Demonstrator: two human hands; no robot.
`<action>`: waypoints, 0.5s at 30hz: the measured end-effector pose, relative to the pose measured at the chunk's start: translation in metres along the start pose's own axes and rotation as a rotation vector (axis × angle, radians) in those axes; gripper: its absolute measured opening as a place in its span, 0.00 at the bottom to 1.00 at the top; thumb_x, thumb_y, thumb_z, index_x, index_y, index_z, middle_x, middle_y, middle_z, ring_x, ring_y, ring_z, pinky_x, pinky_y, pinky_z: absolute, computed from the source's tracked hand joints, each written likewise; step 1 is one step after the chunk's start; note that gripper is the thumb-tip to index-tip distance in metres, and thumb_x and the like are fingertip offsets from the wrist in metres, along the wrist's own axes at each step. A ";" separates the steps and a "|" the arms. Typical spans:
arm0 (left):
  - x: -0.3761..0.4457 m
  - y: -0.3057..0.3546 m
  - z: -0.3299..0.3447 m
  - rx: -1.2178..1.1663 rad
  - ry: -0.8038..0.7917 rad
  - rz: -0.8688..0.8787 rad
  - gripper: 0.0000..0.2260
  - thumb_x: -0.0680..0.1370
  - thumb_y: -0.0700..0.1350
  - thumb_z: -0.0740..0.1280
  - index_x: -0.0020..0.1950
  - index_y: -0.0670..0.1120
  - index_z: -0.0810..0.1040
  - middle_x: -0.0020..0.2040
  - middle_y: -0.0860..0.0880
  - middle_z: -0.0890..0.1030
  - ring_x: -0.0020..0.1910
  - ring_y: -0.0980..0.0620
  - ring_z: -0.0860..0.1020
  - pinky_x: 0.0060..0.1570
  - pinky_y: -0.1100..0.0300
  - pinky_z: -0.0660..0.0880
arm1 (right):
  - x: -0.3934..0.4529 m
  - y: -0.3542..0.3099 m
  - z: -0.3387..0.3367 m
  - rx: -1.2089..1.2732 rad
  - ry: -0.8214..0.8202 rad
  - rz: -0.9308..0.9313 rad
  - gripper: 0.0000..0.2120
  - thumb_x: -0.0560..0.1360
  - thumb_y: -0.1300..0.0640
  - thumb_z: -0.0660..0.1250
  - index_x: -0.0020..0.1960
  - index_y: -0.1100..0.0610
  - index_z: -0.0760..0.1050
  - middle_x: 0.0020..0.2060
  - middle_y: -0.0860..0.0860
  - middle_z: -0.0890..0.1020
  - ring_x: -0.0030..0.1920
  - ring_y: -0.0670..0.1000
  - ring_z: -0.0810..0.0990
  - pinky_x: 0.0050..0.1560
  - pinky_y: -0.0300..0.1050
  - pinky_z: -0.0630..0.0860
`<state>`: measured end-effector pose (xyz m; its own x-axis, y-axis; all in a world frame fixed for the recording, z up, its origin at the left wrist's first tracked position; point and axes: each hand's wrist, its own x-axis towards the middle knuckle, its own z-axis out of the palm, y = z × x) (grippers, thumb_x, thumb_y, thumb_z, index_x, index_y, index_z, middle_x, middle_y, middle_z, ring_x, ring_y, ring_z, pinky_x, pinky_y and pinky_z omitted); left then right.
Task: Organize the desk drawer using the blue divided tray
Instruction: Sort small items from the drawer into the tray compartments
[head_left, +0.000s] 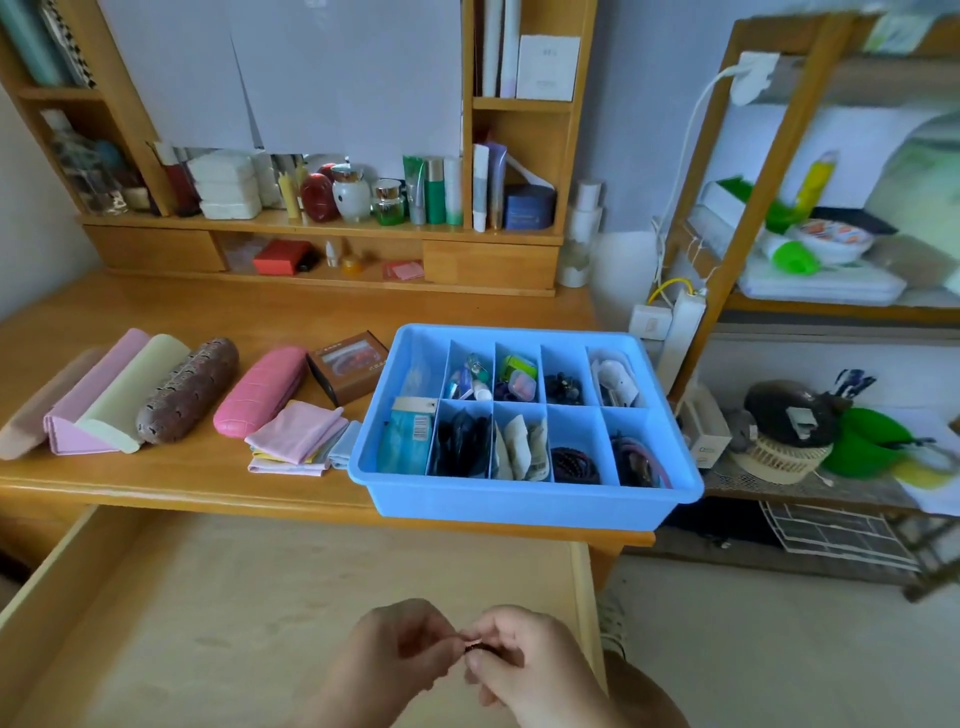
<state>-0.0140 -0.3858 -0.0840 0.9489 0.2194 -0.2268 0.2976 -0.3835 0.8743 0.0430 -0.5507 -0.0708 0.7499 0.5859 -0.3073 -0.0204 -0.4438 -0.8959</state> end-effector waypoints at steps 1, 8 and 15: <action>0.002 0.001 0.003 -0.068 0.018 -0.009 0.09 0.74 0.40 0.71 0.34 0.49 0.80 0.28 0.48 0.80 0.26 0.56 0.75 0.30 0.64 0.71 | -0.003 -0.004 -0.009 0.005 0.033 -0.031 0.08 0.73 0.62 0.66 0.43 0.49 0.79 0.37 0.51 0.85 0.33 0.44 0.81 0.43 0.42 0.79; 0.004 -0.037 0.010 -0.074 0.236 -0.150 0.12 0.74 0.34 0.68 0.33 0.48 0.81 0.30 0.46 0.82 0.24 0.54 0.76 0.30 0.65 0.73 | -0.021 -0.050 -0.103 -0.035 0.614 -0.470 0.09 0.68 0.63 0.73 0.39 0.49 0.79 0.35 0.43 0.83 0.36 0.45 0.80 0.40 0.33 0.75; 0.010 -0.079 0.016 0.050 0.415 -0.083 0.20 0.68 0.28 0.70 0.32 0.55 0.80 0.24 0.50 0.79 0.21 0.55 0.75 0.25 0.68 0.72 | 0.020 -0.055 -0.172 -0.360 0.905 -0.370 0.05 0.71 0.59 0.71 0.39 0.51 0.77 0.34 0.42 0.80 0.39 0.41 0.78 0.37 0.37 0.72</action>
<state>-0.0266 -0.3672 -0.1624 0.8018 0.5901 -0.0948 0.3857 -0.3898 0.8362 0.1727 -0.6317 0.0276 0.8877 0.0646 0.4558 0.3986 -0.6032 -0.6909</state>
